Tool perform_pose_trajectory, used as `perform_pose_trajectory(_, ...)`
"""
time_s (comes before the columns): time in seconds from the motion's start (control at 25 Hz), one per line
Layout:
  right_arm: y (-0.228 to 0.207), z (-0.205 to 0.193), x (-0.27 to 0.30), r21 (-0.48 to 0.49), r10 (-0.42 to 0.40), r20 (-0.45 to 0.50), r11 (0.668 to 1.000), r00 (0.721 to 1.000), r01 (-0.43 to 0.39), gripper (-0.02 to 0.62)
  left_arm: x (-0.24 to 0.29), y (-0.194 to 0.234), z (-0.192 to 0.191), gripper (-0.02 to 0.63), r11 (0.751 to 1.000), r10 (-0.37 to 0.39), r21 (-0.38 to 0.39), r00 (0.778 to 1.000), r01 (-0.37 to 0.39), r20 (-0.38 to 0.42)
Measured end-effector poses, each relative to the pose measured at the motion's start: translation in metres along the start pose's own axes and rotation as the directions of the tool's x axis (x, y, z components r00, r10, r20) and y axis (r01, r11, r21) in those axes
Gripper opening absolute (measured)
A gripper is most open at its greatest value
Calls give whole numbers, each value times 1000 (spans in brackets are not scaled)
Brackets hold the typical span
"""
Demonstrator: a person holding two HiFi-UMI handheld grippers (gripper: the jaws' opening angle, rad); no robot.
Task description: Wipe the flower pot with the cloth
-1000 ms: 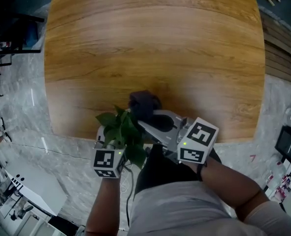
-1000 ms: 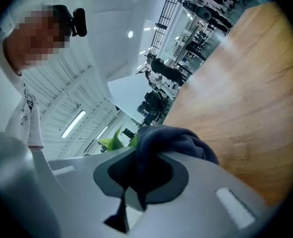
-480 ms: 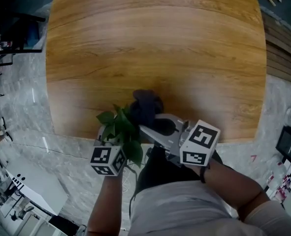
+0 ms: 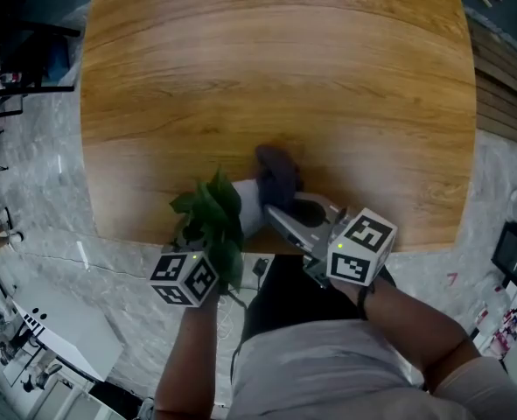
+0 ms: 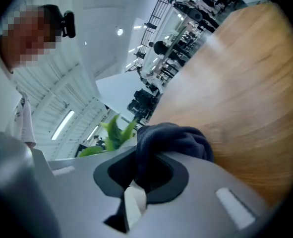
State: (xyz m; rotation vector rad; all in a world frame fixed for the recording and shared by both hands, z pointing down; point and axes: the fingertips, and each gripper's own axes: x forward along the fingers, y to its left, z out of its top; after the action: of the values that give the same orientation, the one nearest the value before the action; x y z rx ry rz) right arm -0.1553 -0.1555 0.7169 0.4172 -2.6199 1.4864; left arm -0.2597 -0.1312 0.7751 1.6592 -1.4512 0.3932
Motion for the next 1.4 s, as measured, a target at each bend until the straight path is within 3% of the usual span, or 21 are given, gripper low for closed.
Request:
perform_pose_trajectory(0.12,58,-4,15,-58,141,-33,988,990,-142,35,-1,6,-5,46,998,-3,-65,1000,3,-13)
perform_pose_trajectory(0.2,65,-10,18,-65,165,-41,984,985,-167,34,-1,9,-9,46,994,-11,-112,1000,8,-23)
perform_pose_trajectory(0.44,-18,-13,-4,10,-32,5,999,999,32,34,1,13,-7,44,977,-32,-211,999,28,-14)
perform_pose_trajectory(0.52,-19,-12,-4,6,-49,0,999,999,49,34,0,15,-5,41,971,-30,-236,999,27,-11)
perform_pose_trajectory(0.64,23,-15,10,-37,46,-23,998,999,-47,34,0,17,-8,41,954,-30,-300,999,25,-13)
perform_pose_trajectory(0.8,77,-36,30,-124,184,-108,973,977,-197,35,1,19,-13,35,921,-38,-387,999,35,0)
perform_pose_trajectory(0.88,67,-44,28,-146,159,-122,973,980,-176,35,2,24,-18,35,901,-47,-431,999,49,14)
perform_pose_trajectory(1.0,17,-47,9,-113,37,-115,992,993,-50,35,3,19,-23,35,873,-76,-484,997,63,-8)
perform_pose_trajectory(1.12,-8,-46,1,-95,-22,-118,995,993,11,35,3,15,-17,34,875,-78,-480,997,62,-15)
perform_pose_trajectory(1.4,67,-61,42,-148,144,-169,974,975,-170,35,3,18,-21,35,863,-68,-503,998,50,-17)
